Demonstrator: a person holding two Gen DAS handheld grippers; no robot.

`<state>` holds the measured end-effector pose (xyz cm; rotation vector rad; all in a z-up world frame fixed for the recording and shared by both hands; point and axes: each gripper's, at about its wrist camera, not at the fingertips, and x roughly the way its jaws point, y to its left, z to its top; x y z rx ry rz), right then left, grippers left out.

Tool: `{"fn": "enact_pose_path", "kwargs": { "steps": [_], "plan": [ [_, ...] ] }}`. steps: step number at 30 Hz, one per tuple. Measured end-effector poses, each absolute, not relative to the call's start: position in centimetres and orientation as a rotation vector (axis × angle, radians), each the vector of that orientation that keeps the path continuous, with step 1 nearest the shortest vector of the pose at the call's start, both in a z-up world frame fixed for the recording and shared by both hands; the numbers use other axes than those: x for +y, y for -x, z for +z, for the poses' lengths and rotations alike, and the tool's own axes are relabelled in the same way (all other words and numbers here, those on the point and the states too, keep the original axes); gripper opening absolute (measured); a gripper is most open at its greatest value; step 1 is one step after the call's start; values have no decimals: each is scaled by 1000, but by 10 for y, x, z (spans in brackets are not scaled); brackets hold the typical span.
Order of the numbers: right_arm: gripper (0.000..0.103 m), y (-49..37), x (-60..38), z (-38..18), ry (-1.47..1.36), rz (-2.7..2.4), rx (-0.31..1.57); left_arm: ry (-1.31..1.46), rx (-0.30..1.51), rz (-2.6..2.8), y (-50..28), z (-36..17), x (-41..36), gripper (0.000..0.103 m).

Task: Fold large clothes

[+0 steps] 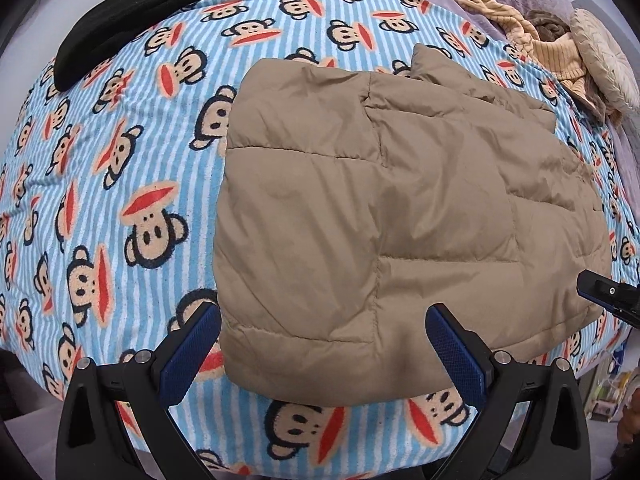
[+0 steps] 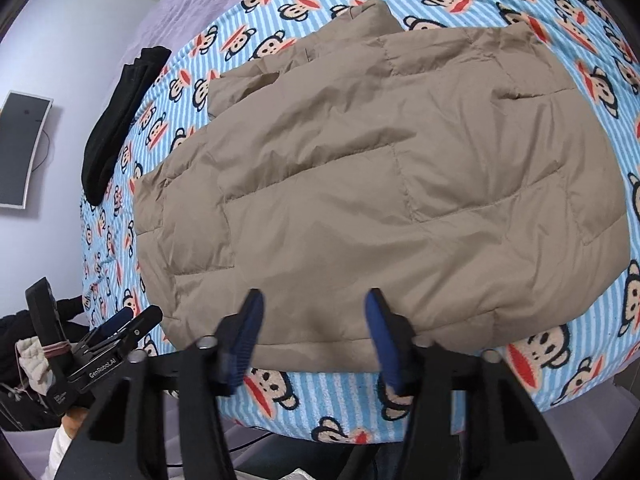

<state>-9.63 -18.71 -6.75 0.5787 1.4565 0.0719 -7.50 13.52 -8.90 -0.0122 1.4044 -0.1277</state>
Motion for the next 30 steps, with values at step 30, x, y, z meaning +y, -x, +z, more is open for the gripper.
{"fn": "enact_pose_path", "kwargs": {
  "steps": [30],
  "plan": [
    [23,25,-162,-141,-463,20,1475,426,1535,-738,-12,-197,158,68]
  ]
}}
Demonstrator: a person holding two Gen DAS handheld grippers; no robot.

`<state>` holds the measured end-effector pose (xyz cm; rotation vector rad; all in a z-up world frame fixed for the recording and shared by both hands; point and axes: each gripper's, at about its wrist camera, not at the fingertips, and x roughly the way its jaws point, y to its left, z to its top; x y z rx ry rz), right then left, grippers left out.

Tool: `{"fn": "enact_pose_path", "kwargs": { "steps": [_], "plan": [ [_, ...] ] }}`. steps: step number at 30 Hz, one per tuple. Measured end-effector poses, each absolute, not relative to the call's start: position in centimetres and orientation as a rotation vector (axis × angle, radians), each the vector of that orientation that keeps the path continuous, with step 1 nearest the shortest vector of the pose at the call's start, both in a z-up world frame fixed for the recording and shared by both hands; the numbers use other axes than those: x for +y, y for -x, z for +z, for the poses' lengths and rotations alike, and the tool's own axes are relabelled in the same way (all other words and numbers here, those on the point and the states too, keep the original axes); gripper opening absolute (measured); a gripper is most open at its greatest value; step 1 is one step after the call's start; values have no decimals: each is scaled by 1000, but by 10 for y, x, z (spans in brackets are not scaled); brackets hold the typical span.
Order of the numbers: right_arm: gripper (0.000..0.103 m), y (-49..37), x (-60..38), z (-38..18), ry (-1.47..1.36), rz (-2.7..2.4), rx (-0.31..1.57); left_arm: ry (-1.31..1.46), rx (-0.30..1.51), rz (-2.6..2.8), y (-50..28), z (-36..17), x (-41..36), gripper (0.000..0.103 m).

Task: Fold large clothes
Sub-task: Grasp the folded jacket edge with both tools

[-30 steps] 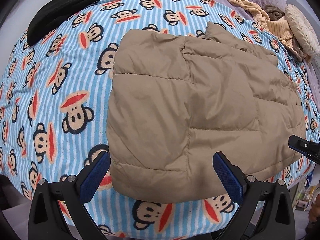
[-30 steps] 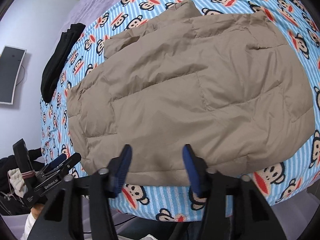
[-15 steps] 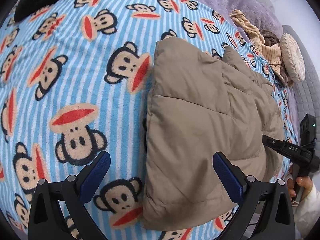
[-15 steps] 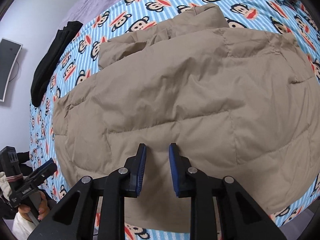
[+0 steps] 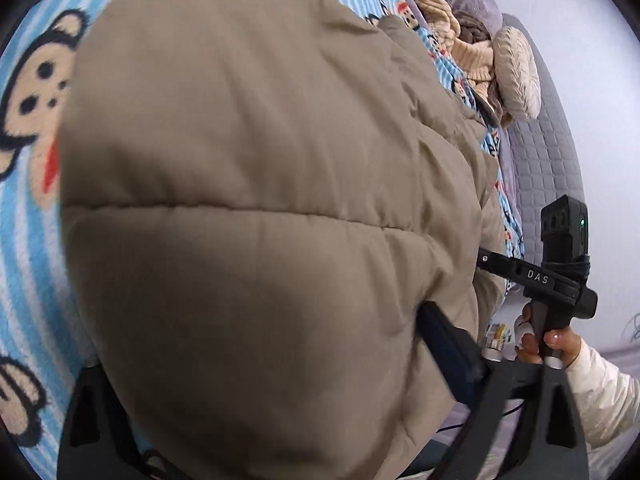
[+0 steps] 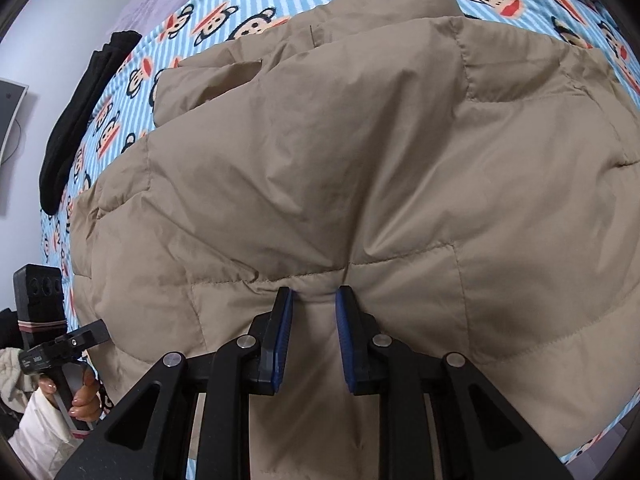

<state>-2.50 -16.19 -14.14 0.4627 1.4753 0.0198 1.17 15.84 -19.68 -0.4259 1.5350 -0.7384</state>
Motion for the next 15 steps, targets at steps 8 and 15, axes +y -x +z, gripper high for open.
{"fn": "enact_pose_path", "kwargs": {
  "steps": [8,15],
  "plan": [
    [24,20,-159,-109,-389,23,1420,439,1525,-747,-3,-167,155,29],
    [24,-1,-180,-105,-358,38,1334,417,1453,-670,18,-104,133,27]
  ]
}}
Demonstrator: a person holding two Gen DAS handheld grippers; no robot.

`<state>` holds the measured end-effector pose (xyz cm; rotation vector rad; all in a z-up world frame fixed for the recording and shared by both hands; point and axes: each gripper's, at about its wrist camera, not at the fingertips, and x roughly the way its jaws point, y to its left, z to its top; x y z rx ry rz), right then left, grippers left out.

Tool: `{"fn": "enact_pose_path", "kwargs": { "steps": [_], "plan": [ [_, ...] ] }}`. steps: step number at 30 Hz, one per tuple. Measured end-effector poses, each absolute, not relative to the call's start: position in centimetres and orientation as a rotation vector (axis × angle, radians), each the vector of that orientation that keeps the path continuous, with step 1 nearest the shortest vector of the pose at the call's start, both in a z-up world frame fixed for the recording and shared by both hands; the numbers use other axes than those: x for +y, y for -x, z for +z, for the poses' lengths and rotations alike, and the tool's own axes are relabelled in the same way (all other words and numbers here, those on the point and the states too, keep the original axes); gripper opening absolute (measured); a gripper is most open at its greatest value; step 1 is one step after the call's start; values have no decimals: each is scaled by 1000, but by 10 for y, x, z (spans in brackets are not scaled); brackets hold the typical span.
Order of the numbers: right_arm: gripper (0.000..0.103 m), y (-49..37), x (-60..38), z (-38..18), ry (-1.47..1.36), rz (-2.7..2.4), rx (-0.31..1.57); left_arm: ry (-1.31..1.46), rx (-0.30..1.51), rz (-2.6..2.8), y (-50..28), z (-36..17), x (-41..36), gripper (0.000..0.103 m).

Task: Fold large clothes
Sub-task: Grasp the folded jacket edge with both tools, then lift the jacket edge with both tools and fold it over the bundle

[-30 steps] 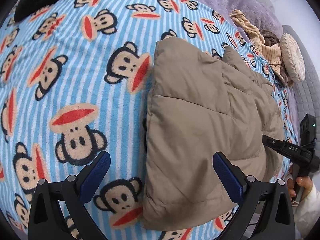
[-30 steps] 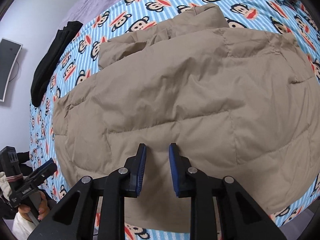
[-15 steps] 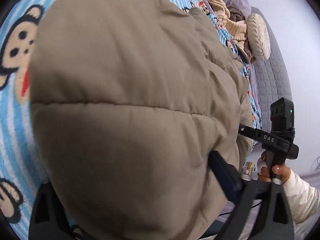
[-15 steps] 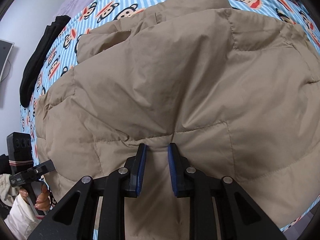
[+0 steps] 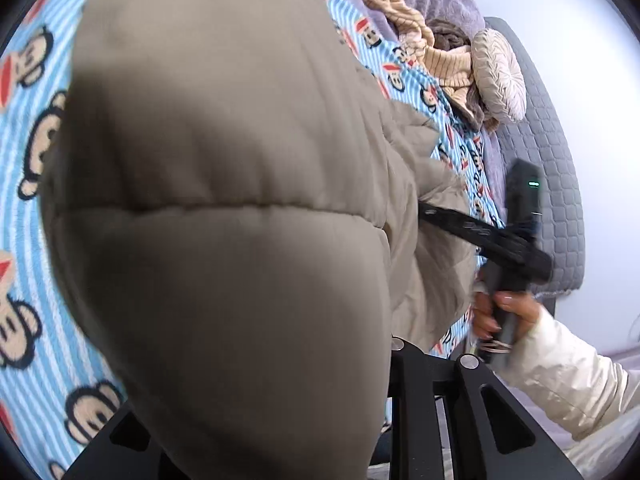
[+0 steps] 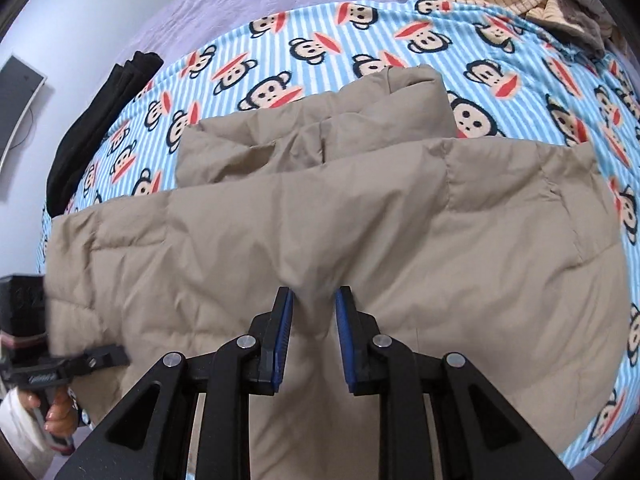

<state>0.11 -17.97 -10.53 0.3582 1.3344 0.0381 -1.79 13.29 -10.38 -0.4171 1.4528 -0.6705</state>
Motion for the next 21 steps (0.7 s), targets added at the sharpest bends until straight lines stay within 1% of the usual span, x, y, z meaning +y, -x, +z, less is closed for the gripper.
{"fn": "enact_pose_path", "kwargs": {
  "steps": [5,10,14,17,19,20,21],
  "plan": [
    [23,-22,-192,-146,-433,83,1369,397,1422,-607,32,-59,88,27],
    [22,-27,-202,-162,-497,130,1385,303,1445,-541,43,-28,28,27],
    [22,-28,-212,-170,-571,166,1397,238,1475,-522,42,-16,-19,29],
    [22,-24,-225,-166,-631,195,1405,174,1475,-560,41,-9,-53,40],
    [22,-16,-240,-155,-669,195,1391,154,1483,-590,41,-9,-72,61],
    [22,-10,-251,-149,-688,193,1378,145,1495,-616,41,-10,-85,66],
    [26,-3,-261,-143,-707,189,1361,139,1505,-639,41,-11,-94,70]
  ]
}}
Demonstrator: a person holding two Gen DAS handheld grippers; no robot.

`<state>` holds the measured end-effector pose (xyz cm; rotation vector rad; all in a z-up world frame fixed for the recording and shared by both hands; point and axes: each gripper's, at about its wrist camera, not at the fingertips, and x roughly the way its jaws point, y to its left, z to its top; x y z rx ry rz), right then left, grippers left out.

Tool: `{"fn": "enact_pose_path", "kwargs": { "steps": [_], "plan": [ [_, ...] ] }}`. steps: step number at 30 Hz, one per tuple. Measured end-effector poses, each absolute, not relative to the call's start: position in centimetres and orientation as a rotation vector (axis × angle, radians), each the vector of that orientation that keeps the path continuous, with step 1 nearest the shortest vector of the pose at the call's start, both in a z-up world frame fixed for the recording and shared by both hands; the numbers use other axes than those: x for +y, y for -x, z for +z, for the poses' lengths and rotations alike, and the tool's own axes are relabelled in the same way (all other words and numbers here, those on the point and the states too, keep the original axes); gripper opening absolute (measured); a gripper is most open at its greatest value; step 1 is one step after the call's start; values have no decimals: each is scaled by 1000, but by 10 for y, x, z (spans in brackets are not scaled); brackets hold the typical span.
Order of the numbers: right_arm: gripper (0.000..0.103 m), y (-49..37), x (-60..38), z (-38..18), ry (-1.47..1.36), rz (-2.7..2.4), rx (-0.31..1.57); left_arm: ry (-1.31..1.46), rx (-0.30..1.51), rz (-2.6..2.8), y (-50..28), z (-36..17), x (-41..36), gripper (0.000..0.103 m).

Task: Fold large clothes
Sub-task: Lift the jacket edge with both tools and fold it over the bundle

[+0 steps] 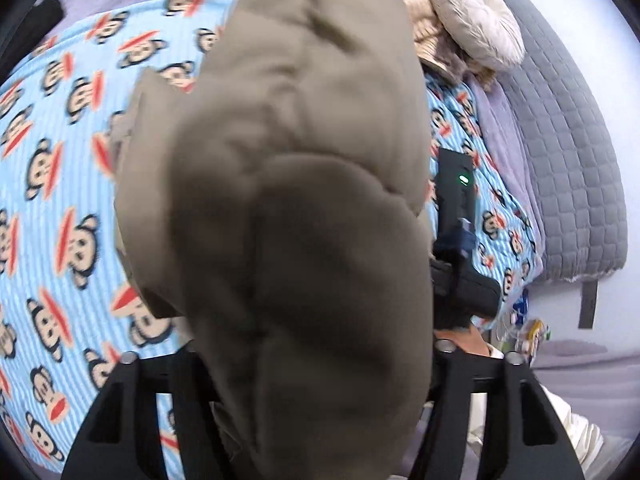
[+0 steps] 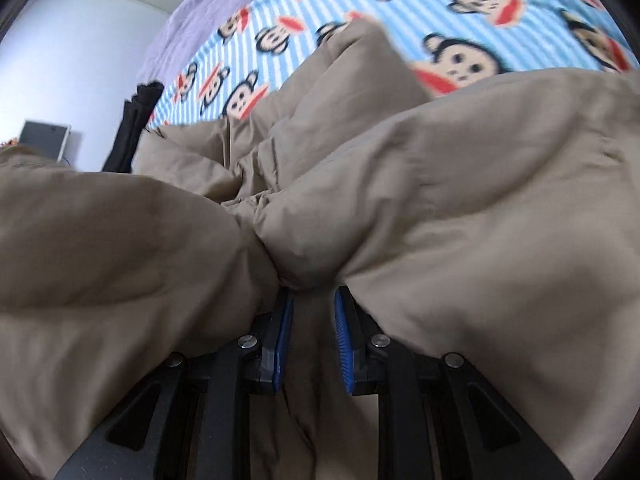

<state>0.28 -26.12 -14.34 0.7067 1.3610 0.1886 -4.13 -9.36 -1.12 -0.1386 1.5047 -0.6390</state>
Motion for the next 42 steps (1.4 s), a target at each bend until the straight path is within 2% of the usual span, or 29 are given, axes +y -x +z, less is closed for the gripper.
{"fn": "enact_pose_path", "kwargs": {
  "steps": [5,6,7,8,14,15,17,18,19,24,27,32,33,34,35,36,42],
  "plan": [
    [26,52,-326,-120,-801,99,1280,149,1577,-814,36,-33,-139,71],
    [26,65,-338,-117,-818,73,1270,154,1595,-846,34,-40,-147,74],
    [26,76,-348,-115,-830,49,1261,158,1609,-883,33,-47,-156,84],
    [26,87,-358,-113,-844,27,1251,166,1621,-907,31,-56,-164,85],
    [26,152,-402,-108,-921,-84,1233,159,1647,-928,26,-86,-226,85],
    [28,161,-405,-107,-926,-94,1234,152,1642,-925,22,-91,-229,85],
    [51,181,-412,-101,-931,-107,1236,118,1618,-910,15,-104,-256,85],
    [73,190,-414,-97,-930,-112,1231,97,1605,-907,13,-111,-262,85],
    [82,199,-414,-93,-933,-107,1218,70,1588,-903,13,-110,-266,85],
    [82,230,-406,-65,-984,46,1143,-74,1510,-886,16,-112,-288,85],
    [83,220,-385,-51,-955,159,1123,-120,1447,-880,19,-95,-288,85],
    [82,185,-357,-54,-828,86,1160,-167,1200,-779,12,-47,-254,85],
    [79,178,-358,-58,-780,8,1190,-177,1151,-730,8,-40,-241,85],
    [51,173,-359,-60,-759,-35,1192,-182,1104,-670,1,-35,-224,85],
    [32,171,-363,-62,-758,-54,1183,-183,1079,-614,-6,-33,-209,85],
    [18,173,-367,-64,-759,-67,1193,-184,1070,-569,-12,-34,-197,85],
    [17,186,-377,-65,-676,-141,1189,-177,1131,-425,-51,-81,-172,85]
  ]
}}
